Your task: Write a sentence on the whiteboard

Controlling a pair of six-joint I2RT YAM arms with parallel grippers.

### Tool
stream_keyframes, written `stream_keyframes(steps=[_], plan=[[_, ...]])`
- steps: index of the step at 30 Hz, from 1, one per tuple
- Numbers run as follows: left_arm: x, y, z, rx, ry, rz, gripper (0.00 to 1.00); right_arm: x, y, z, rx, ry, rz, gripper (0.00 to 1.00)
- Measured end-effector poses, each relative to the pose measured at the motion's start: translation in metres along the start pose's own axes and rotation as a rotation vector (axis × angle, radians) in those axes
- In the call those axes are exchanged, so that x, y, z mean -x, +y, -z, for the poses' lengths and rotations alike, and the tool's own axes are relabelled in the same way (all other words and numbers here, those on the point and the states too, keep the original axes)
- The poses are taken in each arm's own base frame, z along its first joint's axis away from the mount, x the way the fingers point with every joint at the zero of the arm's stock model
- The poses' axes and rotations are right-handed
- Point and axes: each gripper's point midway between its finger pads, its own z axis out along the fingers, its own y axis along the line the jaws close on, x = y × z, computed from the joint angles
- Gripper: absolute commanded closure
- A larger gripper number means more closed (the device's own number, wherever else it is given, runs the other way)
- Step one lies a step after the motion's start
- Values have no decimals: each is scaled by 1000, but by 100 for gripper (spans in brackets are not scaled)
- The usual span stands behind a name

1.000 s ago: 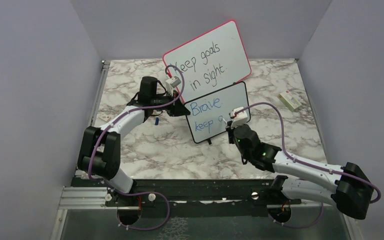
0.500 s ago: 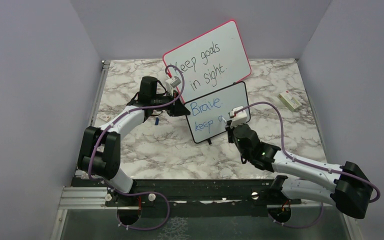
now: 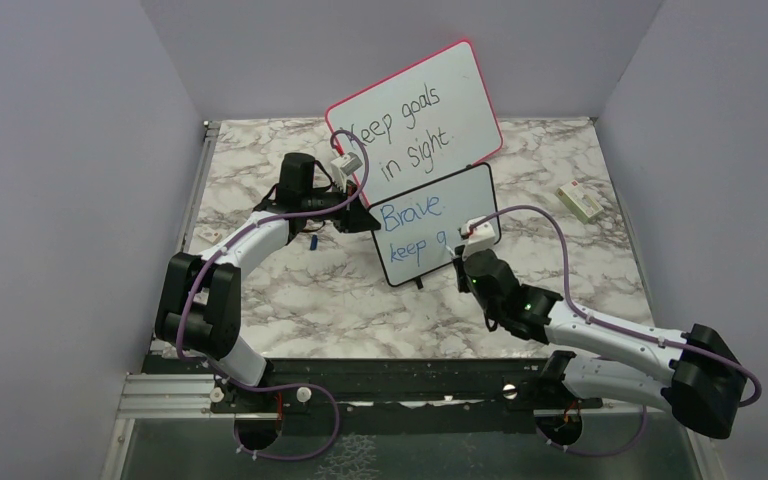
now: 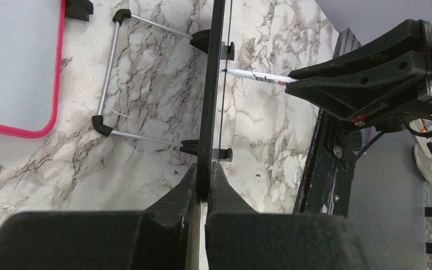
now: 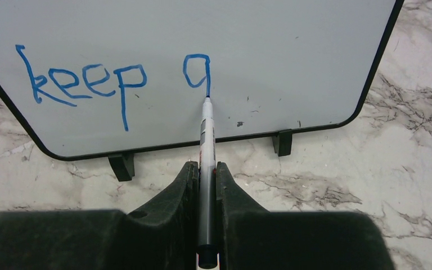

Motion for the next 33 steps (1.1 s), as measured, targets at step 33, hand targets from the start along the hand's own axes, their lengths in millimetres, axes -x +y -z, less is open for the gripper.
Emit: stream_keyframes(steps=[33], plan=[[0,1,0,7,0,-3,100,14,11,8,80,-37,-52,99]])
